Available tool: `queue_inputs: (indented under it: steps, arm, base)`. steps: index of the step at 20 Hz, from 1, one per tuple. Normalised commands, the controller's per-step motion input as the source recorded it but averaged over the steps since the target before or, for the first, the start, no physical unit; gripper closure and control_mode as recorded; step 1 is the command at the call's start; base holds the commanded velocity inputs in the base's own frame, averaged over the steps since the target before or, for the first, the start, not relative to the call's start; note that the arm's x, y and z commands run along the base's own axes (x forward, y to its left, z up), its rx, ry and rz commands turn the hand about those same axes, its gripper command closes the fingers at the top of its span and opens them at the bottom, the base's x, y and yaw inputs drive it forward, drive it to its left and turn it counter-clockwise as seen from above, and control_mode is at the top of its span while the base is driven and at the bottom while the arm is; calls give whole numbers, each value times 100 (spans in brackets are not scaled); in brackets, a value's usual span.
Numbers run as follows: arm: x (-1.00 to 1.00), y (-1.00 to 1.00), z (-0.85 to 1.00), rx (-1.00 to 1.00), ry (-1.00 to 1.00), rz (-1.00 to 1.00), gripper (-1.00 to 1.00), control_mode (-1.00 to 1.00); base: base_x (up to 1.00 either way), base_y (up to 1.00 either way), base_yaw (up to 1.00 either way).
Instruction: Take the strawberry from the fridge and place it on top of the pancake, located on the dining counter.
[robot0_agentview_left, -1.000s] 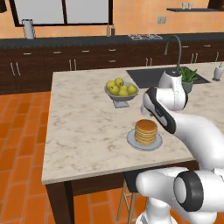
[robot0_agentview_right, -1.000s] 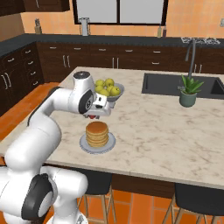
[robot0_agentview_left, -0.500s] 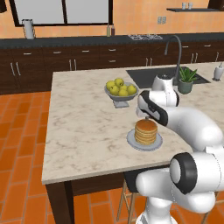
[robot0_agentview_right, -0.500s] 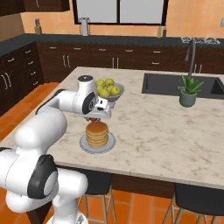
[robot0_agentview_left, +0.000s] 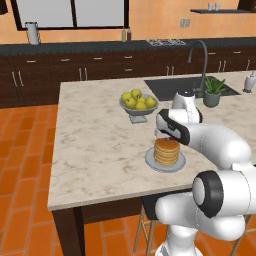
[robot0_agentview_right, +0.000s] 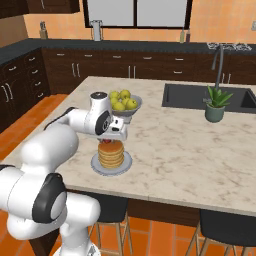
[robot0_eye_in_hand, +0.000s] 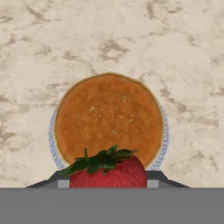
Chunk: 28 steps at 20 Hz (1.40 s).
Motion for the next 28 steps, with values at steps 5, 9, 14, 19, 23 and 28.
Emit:
queue_inputs:
  steps: [5, 9, 14, 19, 23, 28]
  arm:
    - [0, 0, -34, -1, 0, 1, 100, -100]
    - [5, 0, -3, 0, 0, 0, 100, -100]
    - [7, 0, 0, 0, 0, 0, 100, -100]
    - [18, 0, 0, 0, 0, 0, -100, -100]
    - [2, 0, 0, 0, 0, 0, -100, -100]
    - [0, 0, -1, 0, 3, 0, -100, -100]
  base:
    - [0, 0, 0]
    - [0, 0, 0]
    - [0, 0, 0]
    - [0, 0, 0]
    - [0, 0, 0]
    - [0, 0, 0]
